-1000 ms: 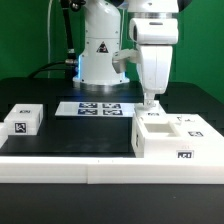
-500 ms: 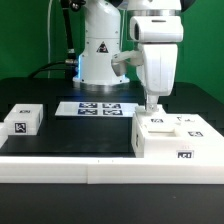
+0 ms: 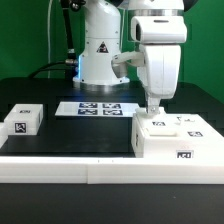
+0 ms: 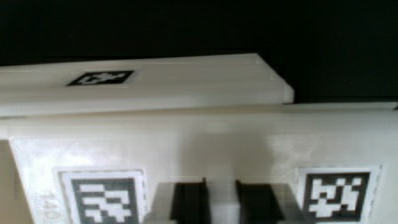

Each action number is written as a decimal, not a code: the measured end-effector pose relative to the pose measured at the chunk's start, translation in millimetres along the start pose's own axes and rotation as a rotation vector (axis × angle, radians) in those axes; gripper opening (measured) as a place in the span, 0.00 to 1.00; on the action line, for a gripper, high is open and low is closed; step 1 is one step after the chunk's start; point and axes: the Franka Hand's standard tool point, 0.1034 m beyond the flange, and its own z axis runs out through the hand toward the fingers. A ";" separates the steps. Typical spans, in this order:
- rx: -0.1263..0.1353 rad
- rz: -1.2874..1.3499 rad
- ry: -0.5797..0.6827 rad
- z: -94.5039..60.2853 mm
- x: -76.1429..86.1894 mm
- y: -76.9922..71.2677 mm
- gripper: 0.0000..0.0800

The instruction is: Assemble cabinet

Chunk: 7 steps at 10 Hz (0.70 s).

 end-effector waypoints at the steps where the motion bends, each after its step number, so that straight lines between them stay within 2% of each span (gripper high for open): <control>1: 0.000 0.000 0.000 0.0 0.1 0.5 0.09; 2: 0.008 -0.006 -0.001 0.8 1.1 7.3 0.09; 3: 0.007 -0.003 0.000 1.2 1.4 17.9 0.09; 5: -0.005 -0.001 0.005 2.1 0.1 27.6 0.09; 6: -0.032 -0.005 0.014 2.4 0.0 34.8 0.09; 7: -0.070 -0.007 0.027 2.5 -0.7 42.0 0.09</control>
Offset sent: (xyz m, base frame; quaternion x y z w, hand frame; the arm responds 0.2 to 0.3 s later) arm 0.0353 0.0162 -0.0053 -0.0056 0.0086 -0.0263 0.9996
